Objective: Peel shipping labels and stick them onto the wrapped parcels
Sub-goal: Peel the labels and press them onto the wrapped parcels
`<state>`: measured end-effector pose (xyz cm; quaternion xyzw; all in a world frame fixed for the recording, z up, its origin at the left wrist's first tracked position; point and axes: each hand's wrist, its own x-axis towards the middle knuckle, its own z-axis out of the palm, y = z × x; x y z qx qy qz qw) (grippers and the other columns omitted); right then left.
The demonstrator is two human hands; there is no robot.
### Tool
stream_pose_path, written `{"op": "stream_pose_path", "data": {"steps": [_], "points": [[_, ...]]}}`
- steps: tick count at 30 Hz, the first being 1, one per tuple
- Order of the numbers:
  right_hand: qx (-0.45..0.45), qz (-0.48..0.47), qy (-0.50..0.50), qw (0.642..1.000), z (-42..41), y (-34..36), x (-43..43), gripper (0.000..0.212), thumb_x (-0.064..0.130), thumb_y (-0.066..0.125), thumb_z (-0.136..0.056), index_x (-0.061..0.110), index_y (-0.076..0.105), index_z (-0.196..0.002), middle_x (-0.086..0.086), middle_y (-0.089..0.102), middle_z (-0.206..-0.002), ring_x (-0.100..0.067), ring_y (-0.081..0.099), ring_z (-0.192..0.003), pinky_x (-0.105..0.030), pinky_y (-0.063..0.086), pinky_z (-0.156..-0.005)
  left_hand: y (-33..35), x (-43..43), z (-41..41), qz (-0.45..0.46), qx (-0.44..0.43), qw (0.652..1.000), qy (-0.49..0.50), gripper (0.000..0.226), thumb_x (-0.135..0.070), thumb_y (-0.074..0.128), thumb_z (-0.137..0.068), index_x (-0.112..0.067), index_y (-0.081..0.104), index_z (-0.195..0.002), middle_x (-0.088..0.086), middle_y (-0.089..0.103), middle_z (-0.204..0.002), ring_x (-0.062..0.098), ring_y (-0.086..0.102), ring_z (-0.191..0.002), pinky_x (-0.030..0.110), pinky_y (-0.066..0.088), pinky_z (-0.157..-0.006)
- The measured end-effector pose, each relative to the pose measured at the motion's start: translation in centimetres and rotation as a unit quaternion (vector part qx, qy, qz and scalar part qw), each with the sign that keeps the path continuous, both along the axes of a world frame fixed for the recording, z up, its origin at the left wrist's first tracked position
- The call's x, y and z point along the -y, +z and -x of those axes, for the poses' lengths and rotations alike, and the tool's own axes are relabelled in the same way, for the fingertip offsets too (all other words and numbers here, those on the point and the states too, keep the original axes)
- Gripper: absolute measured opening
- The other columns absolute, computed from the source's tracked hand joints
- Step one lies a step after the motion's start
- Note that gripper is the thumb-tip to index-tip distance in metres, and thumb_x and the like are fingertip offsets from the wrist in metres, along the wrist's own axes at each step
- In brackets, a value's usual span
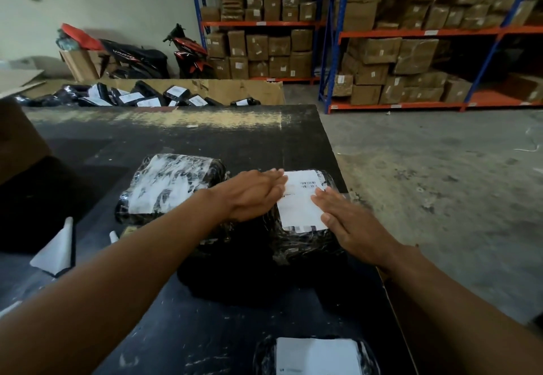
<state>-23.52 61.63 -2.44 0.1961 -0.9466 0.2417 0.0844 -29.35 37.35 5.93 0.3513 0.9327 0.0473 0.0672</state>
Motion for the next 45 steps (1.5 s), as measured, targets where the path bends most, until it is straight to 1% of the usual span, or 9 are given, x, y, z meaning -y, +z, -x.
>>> {"op": "stream_pose_path", "data": {"steps": [5, 8, 10, 13, 19, 26, 31, 41, 45], "points": [[0.005, -0.011, -0.01, 1.0, -0.1, 0.2, 0.2, 0.056, 0.042, 0.027, -0.097, 0.026, 0.034, -0.15, 0.016, 0.021, -0.155, 0.002, 0.007, -0.145, -0.002, -0.002, -0.107, -1.7, -4.6, 2.6, -0.031, 0.018, 0.999, -0.007, 0.052, -0.03, 0.02, -0.107, -0.011, 0.013, -0.155, 0.005, 0.008, -0.164, 0.014, 0.008, -0.15, 0.026, 0.003, -0.118], [0.008, -0.021, -0.013, 1.0, -0.1, 0.3, 0.3, 0.057, 0.043, 0.025, -0.096, 0.027, 0.032, -0.151, 0.02, 0.017, -0.154, 0.005, 0.004, -0.144, 0.003, -0.007, -0.101, -1.7, -3.2, 3.5, -0.002, 0.037, 0.999, 0.026, 0.051, -0.032, 0.02, -0.106, -0.011, 0.029, -0.152, 0.01, 0.031, -0.157, 0.024, 0.034, -0.142, 0.033, 0.018, -0.119], [0.002, -0.016, -0.015, 1.0, -0.2, 0.3, 0.4, 0.057, 0.042, 0.026, -0.096, 0.026, 0.033, -0.151, 0.02, 0.017, -0.152, 0.005, 0.004, -0.144, 0.004, -0.006, -0.101, -1.1, -1.6, 3.6, 0.01, 0.034, 0.998, 0.053, 0.045, -0.032, 0.02, -0.106, -0.01, 0.057, -0.119, 0.011, 0.065, -0.111, 0.03, 0.061, -0.101, 0.043, 0.045, -0.101], [-0.009, -0.008, -0.018, 1.0, -0.3, 0.0, 0.5, 0.056, 0.039, 0.028, -0.097, 0.023, 0.037, -0.15, 0.016, 0.021, -0.154, 0.003, 0.007, -0.144, 0.003, -0.005, -0.103, 0.0, -0.1, 3.9, 0.052, -0.007, 0.994, 0.098, 0.048, -0.032, 0.02, -0.105, -0.009, 0.049, -0.074, 0.01, 0.055, -0.076, 0.027, 0.055, -0.071, 0.043, 0.049, -0.082], [-0.005, -0.008, -0.025, 1.0, -0.2, -0.2, 0.4, 0.056, 0.042, 0.027, -0.097, 0.026, 0.036, -0.15, 0.013, 0.025, -0.157, 0.003, 0.008, -0.145, -0.004, -0.001, -0.109, -0.7, -3.0, 3.7, -0.027, -0.011, 0.999, 0.033, 0.041, -0.03, 0.019, -0.104, -0.006, 0.052, -0.109, 0.02, 0.059, -0.127, 0.035, 0.06, -0.104, 0.043, 0.046, -0.096], [-0.017, -0.003, -0.025, 1.0, -0.3, -0.4, 0.6, 0.056, 0.038, 0.029, -0.098, 0.021, 0.039, -0.15, 0.01, 0.027, -0.157, 0.0, 0.01, -0.146, -0.009, 0.002, -0.113, -0.2, -0.1, 3.2, 0.022, -0.045, 0.993, 0.108, 0.041, -0.025, 0.023, -0.104, -0.002, 0.048, -0.081, 0.025, 0.064, -0.098, 0.036, 0.06, -0.085, 0.037, 0.046, -0.076], [-0.007, -0.011, -0.036, 0.999, -0.3, -0.3, 0.6, 0.058, 0.042, 0.026, -0.096, 0.025, 0.037, -0.151, 0.016, 0.022, -0.156, 0.005, 0.006, -0.144, -0.002, -0.005, -0.106, -0.7, -3.4, 3.1, -0.036, -0.031, 0.997, 0.062, 0.04, -0.028, 0.02, -0.104, -0.008, 0.055, -0.104, 0.018, 0.063, -0.119, 0.034, 0.06, -0.098, 0.043, 0.047, -0.091], [0.005, 0.009, -0.052, 0.999, -0.8, 0.0, 1.1, 0.059, 0.041, 0.026, -0.096, 0.023, 0.037, -0.151, 0.009, 0.026, -0.159, 0.0, 0.007, -0.145, -0.019, 0.008, -0.116, -0.5, -2.7, 0.1, 0.06, -0.1, 0.985, 0.127, 0.034, -0.016, 0.03, -0.101, 0.0, 0.059, -0.099, 0.023, 0.063, -0.115, 0.043, 0.057, -0.103, 0.044, 0.045, -0.084], [0.025, 0.009, -0.067, 0.997, -1.0, 0.0, 1.5, 0.061, 0.043, 0.022, -0.095, 0.025, 0.034, -0.152, 0.01, 0.023, -0.161, -0.004, 0.008, -0.149, -0.032, 0.016, -0.12, -3.3, -2.6, -1.8, -0.08, 0.02, 0.972, 0.22, 0.045, -0.031, 0.024, -0.105, -0.004, 0.044, -0.135, 0.024, 0.043, -0.146, 0.046, 0.048, -0.123, 0.046, 0.039, -0.102]]}}
